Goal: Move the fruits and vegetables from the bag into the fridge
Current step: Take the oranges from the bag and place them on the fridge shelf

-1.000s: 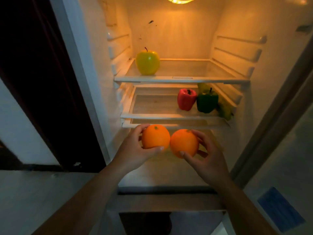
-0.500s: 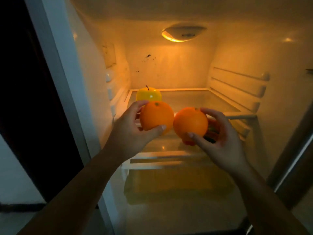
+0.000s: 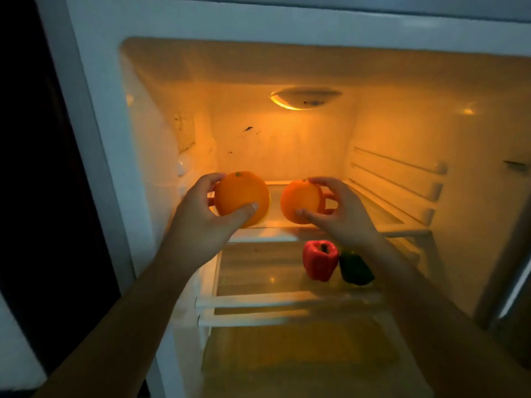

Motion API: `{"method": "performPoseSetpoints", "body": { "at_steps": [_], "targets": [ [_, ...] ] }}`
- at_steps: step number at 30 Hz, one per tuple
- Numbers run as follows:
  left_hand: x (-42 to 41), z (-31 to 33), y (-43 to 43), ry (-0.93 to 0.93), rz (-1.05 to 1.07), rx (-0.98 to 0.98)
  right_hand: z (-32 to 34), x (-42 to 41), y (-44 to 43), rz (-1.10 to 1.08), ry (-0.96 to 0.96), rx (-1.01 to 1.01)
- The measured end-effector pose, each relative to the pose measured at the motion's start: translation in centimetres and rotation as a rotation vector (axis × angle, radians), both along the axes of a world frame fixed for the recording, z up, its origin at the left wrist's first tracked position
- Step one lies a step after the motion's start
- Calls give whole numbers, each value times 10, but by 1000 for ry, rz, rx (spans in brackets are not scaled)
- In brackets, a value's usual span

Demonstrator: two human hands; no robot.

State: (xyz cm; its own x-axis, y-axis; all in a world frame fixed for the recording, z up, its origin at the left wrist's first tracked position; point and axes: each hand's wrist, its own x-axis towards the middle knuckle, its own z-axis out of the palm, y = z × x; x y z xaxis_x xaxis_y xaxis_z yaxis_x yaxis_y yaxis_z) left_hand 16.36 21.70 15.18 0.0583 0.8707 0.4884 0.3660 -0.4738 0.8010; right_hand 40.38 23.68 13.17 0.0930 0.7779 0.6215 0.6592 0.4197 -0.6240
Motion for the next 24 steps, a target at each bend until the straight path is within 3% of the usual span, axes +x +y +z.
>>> {"method": "performPoseSetpoints", "body": {
  "at_steps": [6, 14, 19, 24],
  "targets": [
    [1, 5, 1, 11, -6, -29, 0, 4, 16, -5, -97, -82],
    [24, 24, 10, 35, -70, 11, 30, 7, -9, 110, 87, -5],
    [42, 39, 13, -24, -172, 40, 49, 2, -28, 264, 48, -38],
    [59, 40, 14, -48, -296, -14, 49, 4, -27, 285, 97, -51]
  ]
}}
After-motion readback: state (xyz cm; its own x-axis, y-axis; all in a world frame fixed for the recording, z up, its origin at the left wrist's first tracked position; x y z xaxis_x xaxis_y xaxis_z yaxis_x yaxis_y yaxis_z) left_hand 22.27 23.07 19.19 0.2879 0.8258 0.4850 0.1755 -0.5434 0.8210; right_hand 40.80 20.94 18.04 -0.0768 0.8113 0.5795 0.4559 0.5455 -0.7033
